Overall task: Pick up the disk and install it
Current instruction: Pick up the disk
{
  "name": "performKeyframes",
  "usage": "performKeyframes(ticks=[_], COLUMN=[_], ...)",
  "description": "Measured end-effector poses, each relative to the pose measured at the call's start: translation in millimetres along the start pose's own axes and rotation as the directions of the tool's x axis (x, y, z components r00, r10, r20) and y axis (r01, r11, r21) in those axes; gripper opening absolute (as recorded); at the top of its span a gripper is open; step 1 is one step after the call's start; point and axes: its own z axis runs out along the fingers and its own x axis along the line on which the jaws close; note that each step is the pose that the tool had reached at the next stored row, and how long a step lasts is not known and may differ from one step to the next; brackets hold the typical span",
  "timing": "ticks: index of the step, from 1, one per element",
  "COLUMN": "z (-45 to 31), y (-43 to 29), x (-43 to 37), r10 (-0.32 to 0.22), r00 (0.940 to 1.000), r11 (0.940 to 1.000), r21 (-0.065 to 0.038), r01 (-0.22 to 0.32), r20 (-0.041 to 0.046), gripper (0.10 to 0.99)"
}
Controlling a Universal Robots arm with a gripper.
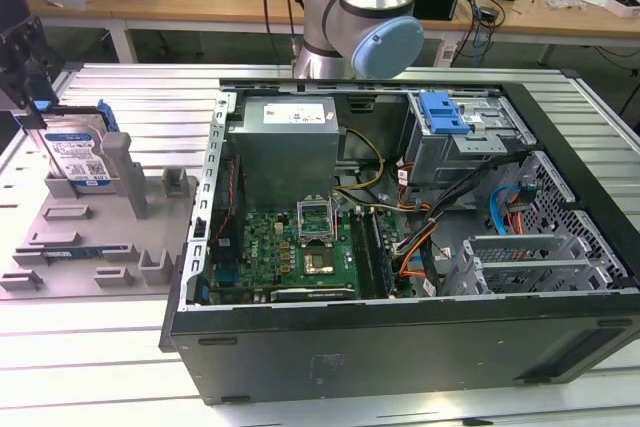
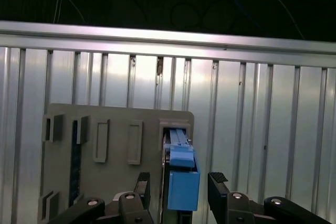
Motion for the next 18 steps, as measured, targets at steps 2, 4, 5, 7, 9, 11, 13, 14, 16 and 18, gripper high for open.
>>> performKeyframes(ticks=[2, 4, 5, 7, 9, 11, 13, 14, 16, 18], z=[3.2, 4.9, 5.6, 7.3, 9.6, 10.8, 11.9, 12.7, 14.0, 14.7], y=[0.0, 0.0, 0.0, 0.0, 0.0, 0.1, 0.2, 0.2, 0.3, 0.4], x=[-0.1, -0.1, -0.1, -0.1, -0.1, -0.2, -0.2, -0.2, -0.2, -0.3], r10=[0.0, 0.0, 0.0, 0.0, 0.0, 0.0, 0.0, 0.0, 0.0, 0.0], r00=[1.0, 1.0, 1.0, 1.0, 1.0, 1.0, 1.0, 1.0, 1.0, 1.0], r11=[1.0, 1.0, 1.0, 1.0, 1.0, 1.0, 1.0, 1.0, 1.0, 1.0], r21=[0.0, 0.0, 0.0, 0.0, 0.0, 0.0, 0.0, 0.0, 0.0, 0.0], r01=[0.0, 0.0, 0.0, 0.0, 0.0, 0.0, 0.0, 0.0, 0.0, 0.0], r20=[0.0, 0.0, 0.0, 0.0001, 0.0, 0.0, 0.0, 0.0, 0.0, -0.0001], gripper=[0.557, 0.557, 0.557, 0.557, 0.557, 0.545, 0.471, 0.471, 0.471, 0.471])
